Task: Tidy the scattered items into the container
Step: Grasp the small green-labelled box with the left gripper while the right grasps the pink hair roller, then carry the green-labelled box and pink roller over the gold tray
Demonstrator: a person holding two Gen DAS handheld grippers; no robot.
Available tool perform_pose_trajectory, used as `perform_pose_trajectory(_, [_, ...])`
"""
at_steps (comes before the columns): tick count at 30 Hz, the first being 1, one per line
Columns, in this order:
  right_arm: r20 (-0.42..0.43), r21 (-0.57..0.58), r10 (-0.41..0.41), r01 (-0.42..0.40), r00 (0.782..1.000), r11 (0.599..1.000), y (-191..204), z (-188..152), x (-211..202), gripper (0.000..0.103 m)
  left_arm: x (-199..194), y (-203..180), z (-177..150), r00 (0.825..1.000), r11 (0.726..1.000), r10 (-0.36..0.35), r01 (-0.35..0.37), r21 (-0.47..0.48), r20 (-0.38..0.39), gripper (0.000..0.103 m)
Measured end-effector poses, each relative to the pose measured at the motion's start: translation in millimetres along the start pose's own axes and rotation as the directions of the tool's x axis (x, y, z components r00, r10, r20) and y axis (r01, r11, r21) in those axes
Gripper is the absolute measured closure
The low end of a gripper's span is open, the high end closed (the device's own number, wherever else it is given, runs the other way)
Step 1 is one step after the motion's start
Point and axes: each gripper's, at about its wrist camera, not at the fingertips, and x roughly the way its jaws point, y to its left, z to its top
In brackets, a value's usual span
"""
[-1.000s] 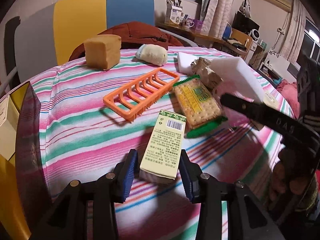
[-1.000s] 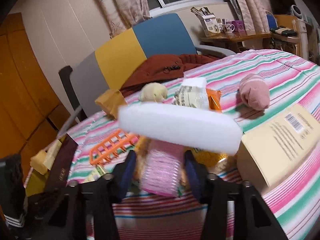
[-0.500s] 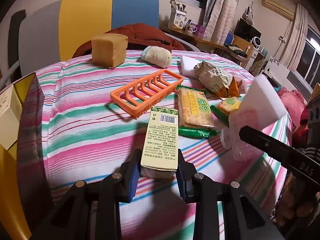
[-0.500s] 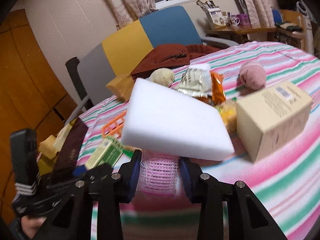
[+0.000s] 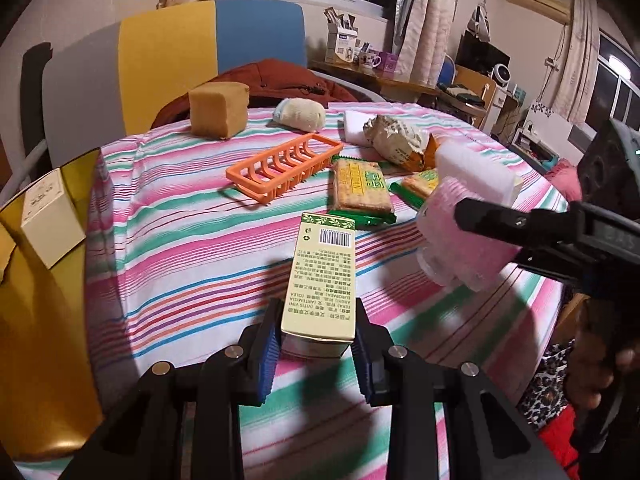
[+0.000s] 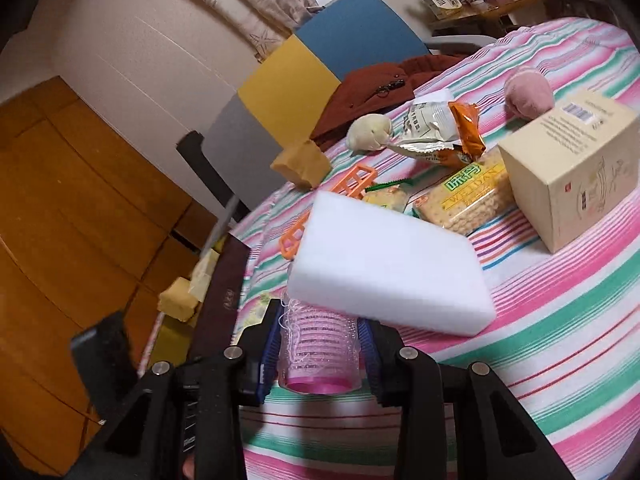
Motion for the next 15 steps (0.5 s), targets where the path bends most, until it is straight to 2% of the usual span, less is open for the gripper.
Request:
perform_pose_trajectory(3, [-0.003,-0.008,0.032,-0.032,0.999,0.999,8.8,-3.8,-2.0,0.066,-16.2,-0.8,0.3,0.999,1.0,0.0,0.0,0.005,0.04,0.071])
perform_pose_trajectory(8, [0.0,-0.041,0.158,-0.158,0.987,0.987,28.8,-5.8,-10.1,0.066,-41.0,4.8,-0.1,0.996,1.0,-0.004,0.004,-0.008,0.091,0.071])
perform_pose_trajectory(15, [-0.017,-0.102,0.138,-0.139,0.99,0.985,51.5,-9.2,-6.3,0.066,-64.5,20.2,-4.2,0.991,0.999,0.016,-0.009,-0.051,0.132,0.071])
